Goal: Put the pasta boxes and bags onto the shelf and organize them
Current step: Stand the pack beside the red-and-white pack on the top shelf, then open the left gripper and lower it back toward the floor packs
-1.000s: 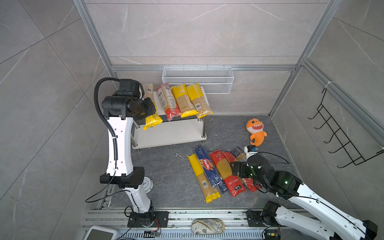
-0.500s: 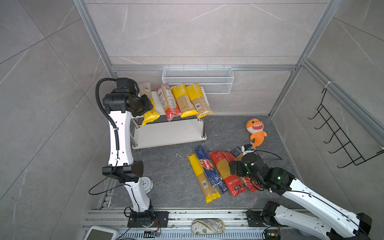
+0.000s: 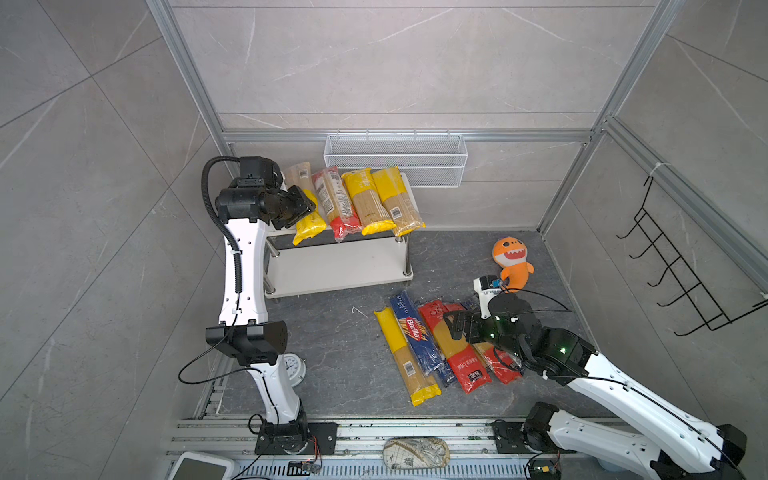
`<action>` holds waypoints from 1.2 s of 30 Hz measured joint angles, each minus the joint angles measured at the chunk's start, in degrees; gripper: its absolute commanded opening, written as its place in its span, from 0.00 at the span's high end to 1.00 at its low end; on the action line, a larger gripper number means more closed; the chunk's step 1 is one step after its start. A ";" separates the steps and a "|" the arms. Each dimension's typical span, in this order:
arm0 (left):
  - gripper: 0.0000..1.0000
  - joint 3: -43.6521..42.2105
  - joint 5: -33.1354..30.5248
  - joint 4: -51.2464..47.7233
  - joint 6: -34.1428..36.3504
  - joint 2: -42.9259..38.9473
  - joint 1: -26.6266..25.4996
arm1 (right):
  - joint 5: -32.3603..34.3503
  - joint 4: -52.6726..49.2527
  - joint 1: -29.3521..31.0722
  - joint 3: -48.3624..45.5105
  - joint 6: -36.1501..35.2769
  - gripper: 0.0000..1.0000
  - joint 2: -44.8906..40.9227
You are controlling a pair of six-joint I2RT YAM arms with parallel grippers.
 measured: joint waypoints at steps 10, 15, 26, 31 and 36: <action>0.14 -4.33 0.00 4.52 -0.48 -4.44 0.07 | -12.24 6.25 0.00 10.08 -2.01 0.00 5.33; 0.12 -5.35 0.00 4.63 -0.48 -7.63 0.15 | -15.82 8.35 0.00 14.25 -2.97 0.00 7.89; 0.12 -41.55 -2.32 7.89 -4.94 -43.04 -0.20 | -19.02 8.33 0.00 14.60 -3.45 0.00 8.17; 0.13 -59.98 -2.58 8.59 -9.14 -60.76 -5.64 | -19.26 7.45 0.00 10.84 -3.43 0.00 4.83; 0.12 -77.02 -4.74 10.47 -14.84 -70.47 -15.56 | -19.21 5.51 0.00 5.86 -3.34 0.00 -0.76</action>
